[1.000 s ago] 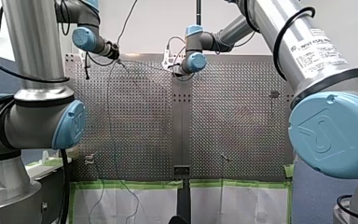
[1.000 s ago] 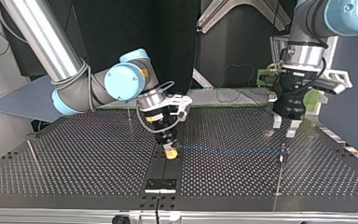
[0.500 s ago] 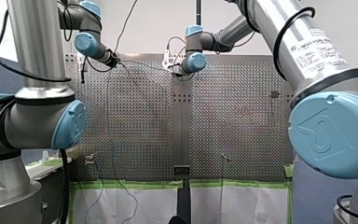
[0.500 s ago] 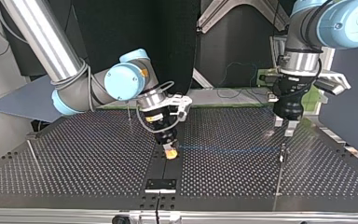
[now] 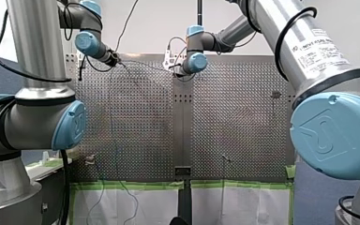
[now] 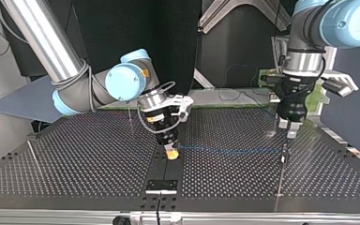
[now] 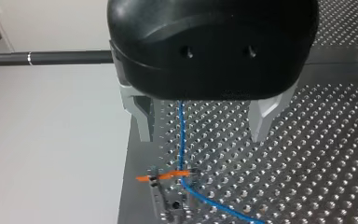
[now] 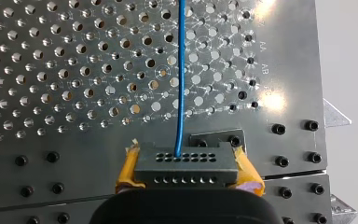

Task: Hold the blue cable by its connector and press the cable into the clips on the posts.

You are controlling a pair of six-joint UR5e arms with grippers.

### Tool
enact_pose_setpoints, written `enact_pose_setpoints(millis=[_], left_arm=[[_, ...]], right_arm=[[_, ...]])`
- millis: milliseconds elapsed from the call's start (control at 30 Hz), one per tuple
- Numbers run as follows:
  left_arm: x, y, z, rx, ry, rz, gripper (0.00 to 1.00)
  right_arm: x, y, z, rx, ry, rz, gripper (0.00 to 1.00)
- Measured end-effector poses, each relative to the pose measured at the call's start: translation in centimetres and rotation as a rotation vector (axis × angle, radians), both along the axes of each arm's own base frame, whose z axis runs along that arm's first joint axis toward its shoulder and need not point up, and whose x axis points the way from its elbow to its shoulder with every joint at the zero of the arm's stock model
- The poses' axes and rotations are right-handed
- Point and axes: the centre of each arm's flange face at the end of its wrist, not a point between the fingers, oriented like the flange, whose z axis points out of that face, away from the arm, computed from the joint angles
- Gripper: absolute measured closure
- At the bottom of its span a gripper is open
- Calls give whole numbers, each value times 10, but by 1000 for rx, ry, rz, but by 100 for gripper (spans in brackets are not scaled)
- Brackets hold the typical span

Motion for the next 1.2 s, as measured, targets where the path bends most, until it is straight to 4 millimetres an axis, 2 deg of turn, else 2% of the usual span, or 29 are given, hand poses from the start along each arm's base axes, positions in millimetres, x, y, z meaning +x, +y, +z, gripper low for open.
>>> enact_pose_setpoints(millis=[267, 1200], left_arm=[[1, -3, 12, 28, -21, -10, 0], [2, -10, 5, -5, 3, 0, 0]], right_arm=[[0, 0, 0, 0, 0, -1, 100], [1, 1, 0, -1, 1, 2, 100]])
